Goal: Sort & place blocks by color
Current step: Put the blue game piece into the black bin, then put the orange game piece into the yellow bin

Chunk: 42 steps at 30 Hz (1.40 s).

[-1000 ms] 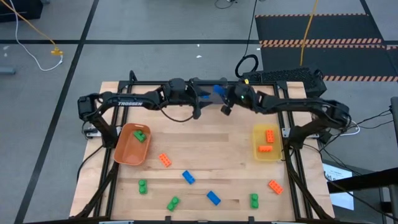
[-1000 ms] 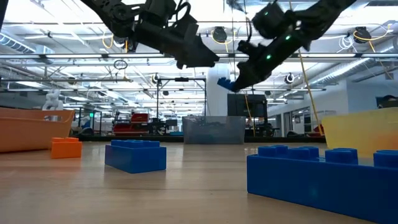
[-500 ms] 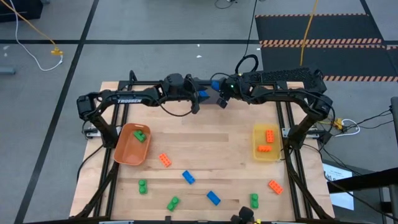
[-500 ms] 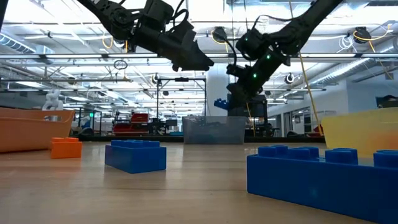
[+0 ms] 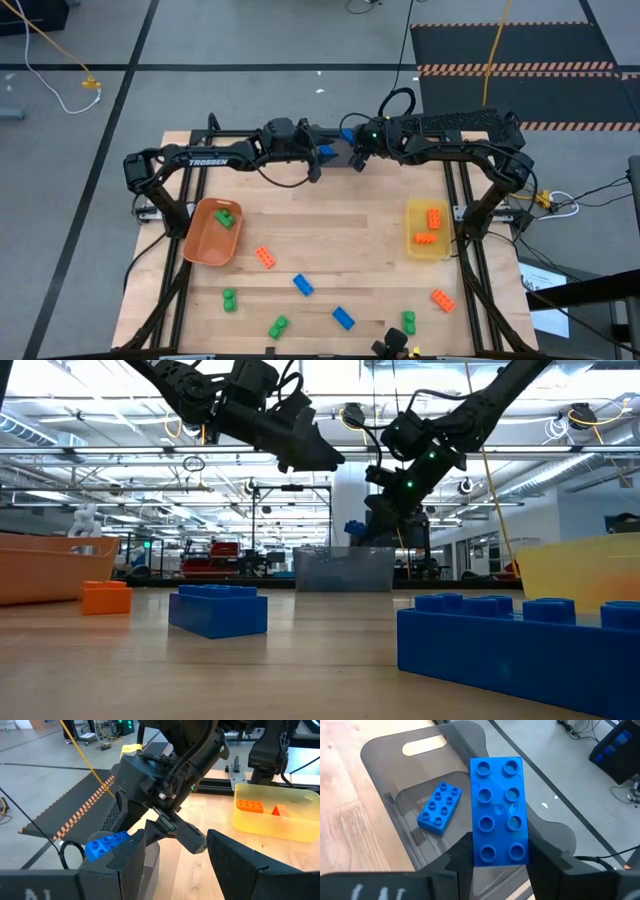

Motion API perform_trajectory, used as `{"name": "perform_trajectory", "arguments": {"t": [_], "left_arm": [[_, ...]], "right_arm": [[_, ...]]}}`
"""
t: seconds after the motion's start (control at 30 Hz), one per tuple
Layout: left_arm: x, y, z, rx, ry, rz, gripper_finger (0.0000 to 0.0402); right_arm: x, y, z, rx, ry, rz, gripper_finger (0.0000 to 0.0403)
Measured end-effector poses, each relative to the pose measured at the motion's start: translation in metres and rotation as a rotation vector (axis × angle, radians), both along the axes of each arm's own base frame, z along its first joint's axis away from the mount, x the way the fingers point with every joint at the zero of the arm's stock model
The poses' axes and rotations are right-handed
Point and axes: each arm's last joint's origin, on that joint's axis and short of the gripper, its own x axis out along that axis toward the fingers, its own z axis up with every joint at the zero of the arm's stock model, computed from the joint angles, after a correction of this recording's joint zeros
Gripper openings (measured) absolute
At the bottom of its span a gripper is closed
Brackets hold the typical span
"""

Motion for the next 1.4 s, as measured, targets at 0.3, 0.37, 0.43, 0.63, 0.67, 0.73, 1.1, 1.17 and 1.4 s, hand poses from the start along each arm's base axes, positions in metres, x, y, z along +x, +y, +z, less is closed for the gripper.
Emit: {"name": "perform_trajectory", "arguments": {"t": [0.3, 0.37, 0.43, 0.63, 0.67, 0.73, 1.1, 1.17, 1.4], "left_arm": [[0.000, -0.001, -0.003, -0.017, 0.025, -0.001, 0.0209], [0.000, -0.001, -0.003, -0.018, 0.025, -0.001, 0.0209], [-0.001, -0.001, -0.003, -0.019, 0.027, -0.002, 0.0209], [-0.001, -0.001, -0.004, -0.023, 0.045, -0.003, 0.0209], [-0.001, -0.002, -0.005, -0.023, 0.051, -0.004, 0.0209], [-0.002, -0.002, -0.006, -0.018, 0.062, -0.007, 0.0209], [-0.002, -0.005, -0.010, -0.020, 0.104, -0.018, 0.0209], [-0.001, -0.007, -0.010, -0.025, 0.103, -0.024, 0.0209], [0.005, -0.022, -0.010, -0.049, 0.100, -0.058, 0.0209]], "right_arm": [[0.001, 0.000, 0.001, 0.006, -0.027, -0.016, 0.0179], [0.001, 0.000, 0.001, 0.003, -0.028, -0.017, 0.0193], [0.001, 0.000, 0.002, -0.004, -0.027, -0.026, 0.0208], [0.001, 0.002, 0.003, 0.005, -0.029, -0.044, 0.0249], [0.001, 0.005, 0.006, 0.003, -0.033, -0.036, 0.0253], [0.003, 0.014, 0.015, -0.009, -0.050, -0.003, 0.0258], [-0.015, 0.125, 0.059, 0.130, 0.068, 0.272, 0.0254], [-0.022, 0.148, 0.060, 0.185, 0.108, 0.302, 0.0254], [-0.046, 0.218, 0.061, 0.390, 0.195, 0.331, 0.0254]]}}
